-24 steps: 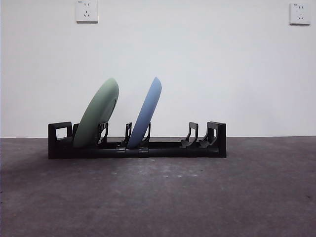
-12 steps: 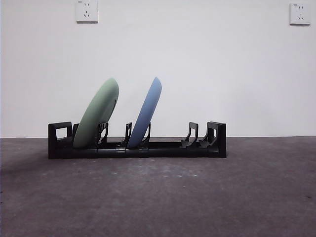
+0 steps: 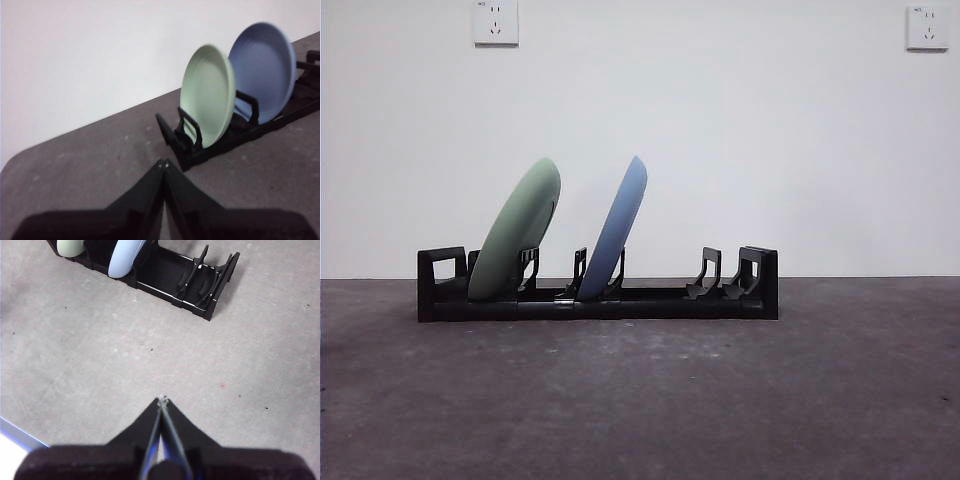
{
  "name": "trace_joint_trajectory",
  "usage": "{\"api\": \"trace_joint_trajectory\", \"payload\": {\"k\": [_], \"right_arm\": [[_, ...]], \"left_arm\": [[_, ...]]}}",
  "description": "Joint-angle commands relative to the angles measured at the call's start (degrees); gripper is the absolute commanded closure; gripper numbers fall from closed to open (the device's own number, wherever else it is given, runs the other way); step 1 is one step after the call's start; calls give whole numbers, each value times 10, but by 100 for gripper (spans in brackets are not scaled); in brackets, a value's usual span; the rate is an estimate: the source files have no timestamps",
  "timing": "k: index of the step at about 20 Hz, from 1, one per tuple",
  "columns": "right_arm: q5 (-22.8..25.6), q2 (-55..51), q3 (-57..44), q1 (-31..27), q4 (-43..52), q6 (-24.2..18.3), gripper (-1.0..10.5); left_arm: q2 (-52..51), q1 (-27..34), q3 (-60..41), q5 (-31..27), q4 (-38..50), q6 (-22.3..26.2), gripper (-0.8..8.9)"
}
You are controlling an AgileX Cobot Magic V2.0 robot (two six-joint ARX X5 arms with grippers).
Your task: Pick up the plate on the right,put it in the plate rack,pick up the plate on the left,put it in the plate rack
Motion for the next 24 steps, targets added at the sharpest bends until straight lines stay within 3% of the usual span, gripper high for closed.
{"api": "trace_joint_trajectory", "payload": {"k": [1, 10, 15, 24], "right_arm": [[2, 2, -4, 0, 4, 4, 944], [2, 2, -4, 0, 4, 4, 944], [7, 2, -4, 0, 4, 4, 944], [9, 2, -4, 0, 4, 4, 944]], "left_arm": [[-30, 1, -38, -14, 5, -27, 817], [-67, -40, -134, -29, 22, -134, 817], [-67, -52, -134, -19, 24, -159, 817], [-51, -50, -133, -23, 24, -159, 817]]}}
